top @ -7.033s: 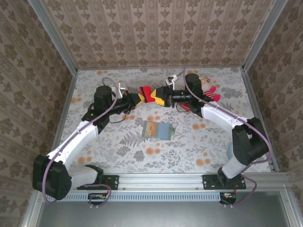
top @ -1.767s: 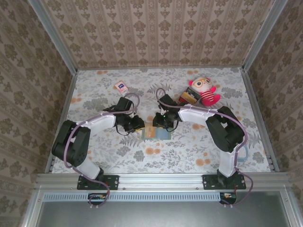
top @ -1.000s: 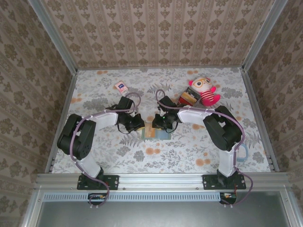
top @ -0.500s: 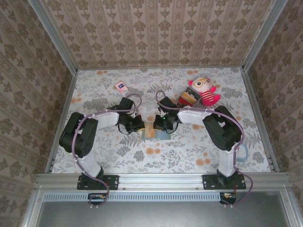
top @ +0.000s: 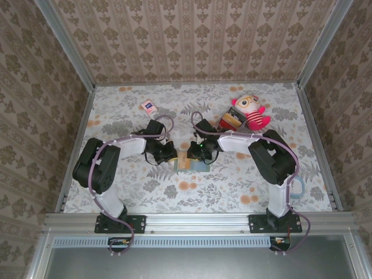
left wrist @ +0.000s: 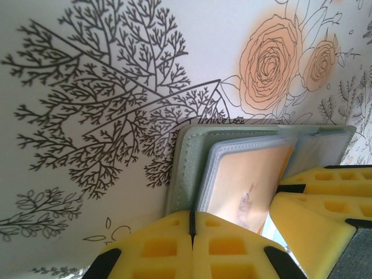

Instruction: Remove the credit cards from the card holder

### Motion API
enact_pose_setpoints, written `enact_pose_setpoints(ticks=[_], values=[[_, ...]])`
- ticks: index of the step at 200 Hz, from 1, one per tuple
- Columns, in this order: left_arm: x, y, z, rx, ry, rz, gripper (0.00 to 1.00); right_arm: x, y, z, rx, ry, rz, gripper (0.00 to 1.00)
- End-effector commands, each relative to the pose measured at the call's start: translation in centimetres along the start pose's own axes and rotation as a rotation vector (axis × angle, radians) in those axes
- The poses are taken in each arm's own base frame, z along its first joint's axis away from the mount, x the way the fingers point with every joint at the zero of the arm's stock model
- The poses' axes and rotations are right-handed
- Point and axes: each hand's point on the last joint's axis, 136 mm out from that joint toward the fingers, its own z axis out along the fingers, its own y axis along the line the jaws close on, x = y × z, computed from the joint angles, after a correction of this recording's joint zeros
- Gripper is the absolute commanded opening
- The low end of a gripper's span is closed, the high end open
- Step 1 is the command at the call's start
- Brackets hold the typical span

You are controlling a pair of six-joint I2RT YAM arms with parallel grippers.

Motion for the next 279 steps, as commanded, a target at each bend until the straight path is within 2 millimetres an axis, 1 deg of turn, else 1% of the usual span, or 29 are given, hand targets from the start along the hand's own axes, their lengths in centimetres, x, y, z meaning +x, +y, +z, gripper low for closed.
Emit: enact_pose_setpoints(ticks=[1, 25, 52, 79, 94, 112, 152, 185, 216, 242, 263, 279], values=[[0.4, 0.7, 0.5, -0.029, 0.026, 0.007, 0.06, 1.3, -1.0, 1.1, -0.002, 0.065, 0.013, 0.18], [0.5, 0.7, 0.6, -0.028, 0.028, 0.005, 0.05, 1.4, -1.2, 1.4, 0.001, 0.073, 0.017, 0.19], [0.6, 0.8, 0.7, -0.026, 0.031, 0.002, 0.05, 1.5, -0.7, 1.5, -0.03, 0.081, 0.015, 0.19], [0.5, 0.7, 0.6, -0.026, 0.03, 0.006, 0.05, 1.2, -0.2, 1.0, -0.053, 0.061, 0.014, 0.14], [0.5, 0.7, 0.5, -0.026, 0.029, 0.002, 0.05, 0.9, -0.1, 0.7, -0.06, 0.048, 0.014, 0.1], [0.4, 0.0, 0.5, 0.006, 0.031, 0.004, 0.05, 0.8, -0.1, 0.2, -0.061, 0.034, 0.009, 0.07], [-0.4, -0.5, -1.1, 0.0, -0.002, 0.021, 0.05, 0.8, -0.3, -0.8, -0.042, 0.021, -0.002, 0.01], [-0.2, -0.9, -2.3, -0.005, -0.023, 0.039, 0.05, 0.8, 0.2, -1.8, -0.059, 0.013, -0.005, 0.0], [-0.3, -1.8, -2.7, 0.039, -0.031, 0.049, 0.06, 0.8, 0.6, -2.2, -0.073, 0.015, -0.005, 0.0], [-0.3, -2.6, -2.3, 0.062, -0.021, 0.063, 0.06, 1.1, 0.0, -2.2, -0.047, 0.022, 0.008, 0.0], [-0.1, -2.5, -1.4, 0.05, 0.0, 0.063, 0.06, 1.2, -1.0, -2.2, -0.006, 0.02, 0.022, 0.0], [0.0, -2.3, -0.9, 0.031, 0.018, 0.064, 0.06, 1.1, -1.4, -2.1, 0.011, 0.012, 0.023, 0.0]])
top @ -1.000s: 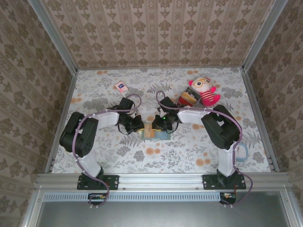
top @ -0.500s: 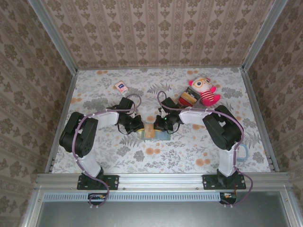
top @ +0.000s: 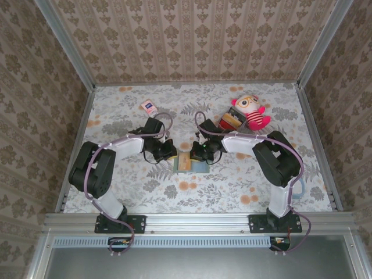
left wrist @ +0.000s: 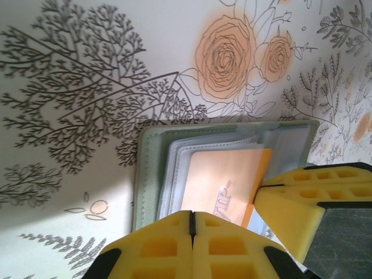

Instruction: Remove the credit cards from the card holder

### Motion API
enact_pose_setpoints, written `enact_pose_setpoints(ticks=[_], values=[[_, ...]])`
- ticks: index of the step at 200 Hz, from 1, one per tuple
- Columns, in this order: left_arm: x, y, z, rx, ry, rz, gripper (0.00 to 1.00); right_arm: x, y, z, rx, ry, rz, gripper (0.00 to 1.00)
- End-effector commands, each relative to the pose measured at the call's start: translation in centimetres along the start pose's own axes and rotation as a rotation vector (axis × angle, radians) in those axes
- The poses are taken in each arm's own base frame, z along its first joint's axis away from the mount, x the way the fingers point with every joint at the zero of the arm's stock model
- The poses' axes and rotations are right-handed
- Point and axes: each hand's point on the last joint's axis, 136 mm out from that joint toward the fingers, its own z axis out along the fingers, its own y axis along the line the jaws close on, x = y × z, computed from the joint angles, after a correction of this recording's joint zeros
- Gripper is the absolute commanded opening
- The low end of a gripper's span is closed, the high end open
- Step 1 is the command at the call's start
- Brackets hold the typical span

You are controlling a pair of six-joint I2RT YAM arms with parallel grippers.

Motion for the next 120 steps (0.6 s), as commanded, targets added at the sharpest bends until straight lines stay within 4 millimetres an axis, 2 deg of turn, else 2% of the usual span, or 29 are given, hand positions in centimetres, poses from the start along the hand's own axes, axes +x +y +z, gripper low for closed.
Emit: enact_pose_setpoints(ticks=[1, 43, 120], values=[[-0.1, -0.7, 0.6, 0.003, 0.027, 0.028, 0.06, 0.4, -1.2, -0.7, 0.052, -0.003, 0.009, 0.0], [-0.1, -0.3, 1.3, -0.014, 0.044, 0.026, 0.05, 0.2, -1.3, -0.2, 0.061, 0.003, 0.009, 0.0], [0.1, 0.5, 2.2, -0.047, 0.063, 0.025, 0.05, 0.3, -1.8, -0.5, 0.094, 0.008, -0.006, 0.0]])
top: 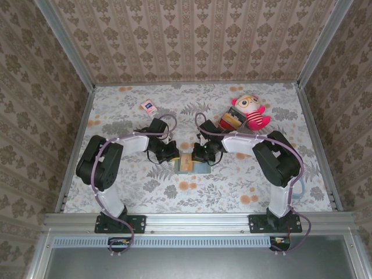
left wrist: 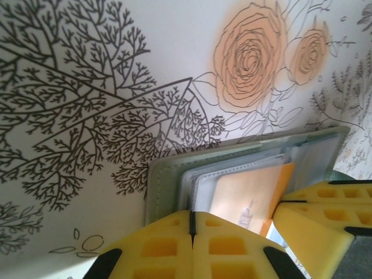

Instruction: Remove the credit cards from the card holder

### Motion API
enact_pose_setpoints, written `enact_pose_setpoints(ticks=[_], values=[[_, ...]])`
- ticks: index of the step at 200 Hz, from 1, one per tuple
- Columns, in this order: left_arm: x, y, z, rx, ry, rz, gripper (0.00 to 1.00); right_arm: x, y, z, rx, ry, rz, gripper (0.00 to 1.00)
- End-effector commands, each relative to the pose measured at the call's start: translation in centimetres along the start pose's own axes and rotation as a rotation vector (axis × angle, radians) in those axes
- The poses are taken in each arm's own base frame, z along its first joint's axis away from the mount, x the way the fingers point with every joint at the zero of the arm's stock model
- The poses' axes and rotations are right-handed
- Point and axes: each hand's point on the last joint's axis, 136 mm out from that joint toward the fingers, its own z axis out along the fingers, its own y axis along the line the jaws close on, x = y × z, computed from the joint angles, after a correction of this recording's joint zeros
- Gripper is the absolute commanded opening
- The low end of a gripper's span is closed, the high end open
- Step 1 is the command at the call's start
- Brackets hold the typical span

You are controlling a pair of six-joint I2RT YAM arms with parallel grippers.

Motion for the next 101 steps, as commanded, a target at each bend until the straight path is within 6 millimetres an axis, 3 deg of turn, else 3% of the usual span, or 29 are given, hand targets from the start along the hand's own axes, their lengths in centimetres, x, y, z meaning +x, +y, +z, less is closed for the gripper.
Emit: enact_pose_setpoints(ticks=[1, 37, 79, 101], values=[[0.0, -0.1, 0.1, -0.021, 0.011, 0.032, 0.05, -0.1, -0.7, -0.4, 0.048, -0.002, -0.003, 0.0], [-0.1, -0.1, -0.4, -0.048, 0.005, 0.052, 0.05, -0.2, -0.7, -0.7, 0.071, -0.006, -0.029, 0.0], [-0.4, -3.0, -1.9, 0.028, -0.05, 0.122, 0.06, -0.1, -0.8, -0.4, 0.071, 0.0, -0.021, 0.0], [-0.4, -3.1, -1.8, 0.03, -0.052, 0.125, 0.06, -0.1, -0.8, -0.3, 0.07, 0.003, -0.019, 0.0]])
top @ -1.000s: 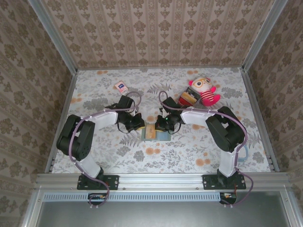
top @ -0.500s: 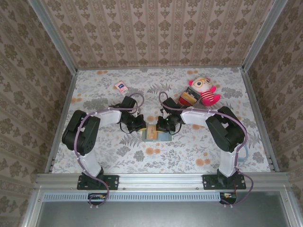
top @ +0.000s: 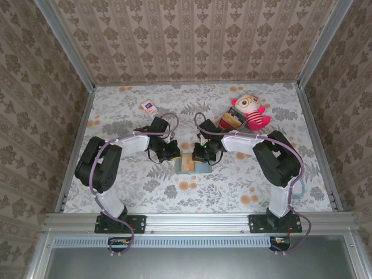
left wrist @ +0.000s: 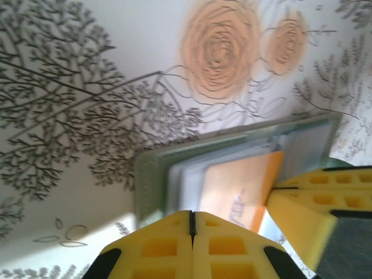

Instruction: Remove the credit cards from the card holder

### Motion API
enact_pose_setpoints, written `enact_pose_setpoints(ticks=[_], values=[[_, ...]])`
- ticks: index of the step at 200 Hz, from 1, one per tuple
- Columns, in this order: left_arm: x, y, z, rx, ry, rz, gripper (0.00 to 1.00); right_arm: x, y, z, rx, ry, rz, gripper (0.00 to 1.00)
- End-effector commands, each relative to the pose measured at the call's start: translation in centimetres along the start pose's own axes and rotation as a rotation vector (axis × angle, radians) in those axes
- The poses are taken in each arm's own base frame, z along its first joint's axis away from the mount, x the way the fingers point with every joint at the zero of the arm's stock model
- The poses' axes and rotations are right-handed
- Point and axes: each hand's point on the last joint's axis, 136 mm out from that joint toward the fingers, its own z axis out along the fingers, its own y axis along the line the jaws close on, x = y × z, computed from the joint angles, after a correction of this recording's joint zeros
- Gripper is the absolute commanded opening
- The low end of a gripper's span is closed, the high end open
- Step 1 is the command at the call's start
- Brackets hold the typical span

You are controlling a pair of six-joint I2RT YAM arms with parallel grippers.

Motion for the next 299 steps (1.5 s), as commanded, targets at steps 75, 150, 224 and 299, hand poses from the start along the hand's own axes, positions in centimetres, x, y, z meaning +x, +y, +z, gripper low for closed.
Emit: enact_pose_setpoints(ticks=[75, 150, 224, 299], values=[[0.3, 1.2, 1.5, -0.081, 0.024, 0.014, 0.02, 0.4, -0.2, 0.2, 0.001, 0.015, 0.01, 0.05], [1.6, 3.3, 2.0, -0.154, 0.045, -0.002, 0.01, 1.0, 0.0, 0.9, -0.058, 0.063, 0.018, 0.2], [1.6, 3.0, 1.7, -0.141, 0.031, -0.004, 0.0, 0.3, 0.5, 0.4, -0.094, 0.04, 0.049, 0.1], [1.5, 3.1, 1.5, -0.152, 0.026, -0.011, 0.0, 0.3, -2.1, -2.4, -0.064, -0.006, 0.058, 0.0]])
